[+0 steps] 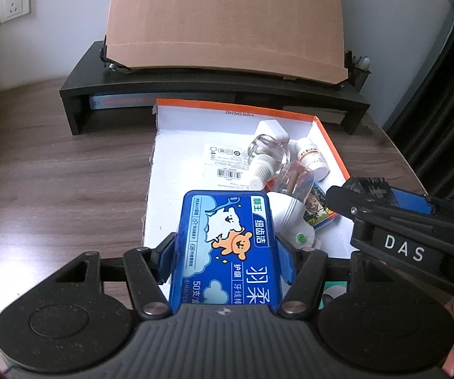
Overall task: Organize rigid objects
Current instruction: 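Carry the blue box and black adapter with both tools over the orange-rimmed box, then open left tool to drop the blue box while right tool releases the black adapter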
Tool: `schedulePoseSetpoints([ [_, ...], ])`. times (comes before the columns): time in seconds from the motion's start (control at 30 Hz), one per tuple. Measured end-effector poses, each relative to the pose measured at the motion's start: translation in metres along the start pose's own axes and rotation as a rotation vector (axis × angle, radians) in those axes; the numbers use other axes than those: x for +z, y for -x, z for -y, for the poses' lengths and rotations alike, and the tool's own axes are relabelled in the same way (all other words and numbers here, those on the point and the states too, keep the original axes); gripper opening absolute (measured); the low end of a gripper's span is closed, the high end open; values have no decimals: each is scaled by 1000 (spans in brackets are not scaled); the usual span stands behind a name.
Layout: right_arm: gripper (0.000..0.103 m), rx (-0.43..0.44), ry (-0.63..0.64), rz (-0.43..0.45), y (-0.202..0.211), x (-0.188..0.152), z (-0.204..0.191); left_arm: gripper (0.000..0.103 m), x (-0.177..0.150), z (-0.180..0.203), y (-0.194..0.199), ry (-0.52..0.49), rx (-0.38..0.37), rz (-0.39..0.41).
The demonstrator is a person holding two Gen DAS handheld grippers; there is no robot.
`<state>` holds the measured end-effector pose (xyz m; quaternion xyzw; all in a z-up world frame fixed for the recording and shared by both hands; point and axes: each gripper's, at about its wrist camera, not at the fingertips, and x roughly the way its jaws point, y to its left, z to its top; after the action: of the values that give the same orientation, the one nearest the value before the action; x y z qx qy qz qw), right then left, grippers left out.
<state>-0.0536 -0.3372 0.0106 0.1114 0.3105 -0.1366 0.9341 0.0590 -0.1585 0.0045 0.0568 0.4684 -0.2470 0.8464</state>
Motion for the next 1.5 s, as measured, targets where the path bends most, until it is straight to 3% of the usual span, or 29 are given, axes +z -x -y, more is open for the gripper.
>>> schedulePoseSetpoints([
  [1.5,75,-25,14,5,-14,1,-5,63,1,-6,-10,-2,-8,-22],
])
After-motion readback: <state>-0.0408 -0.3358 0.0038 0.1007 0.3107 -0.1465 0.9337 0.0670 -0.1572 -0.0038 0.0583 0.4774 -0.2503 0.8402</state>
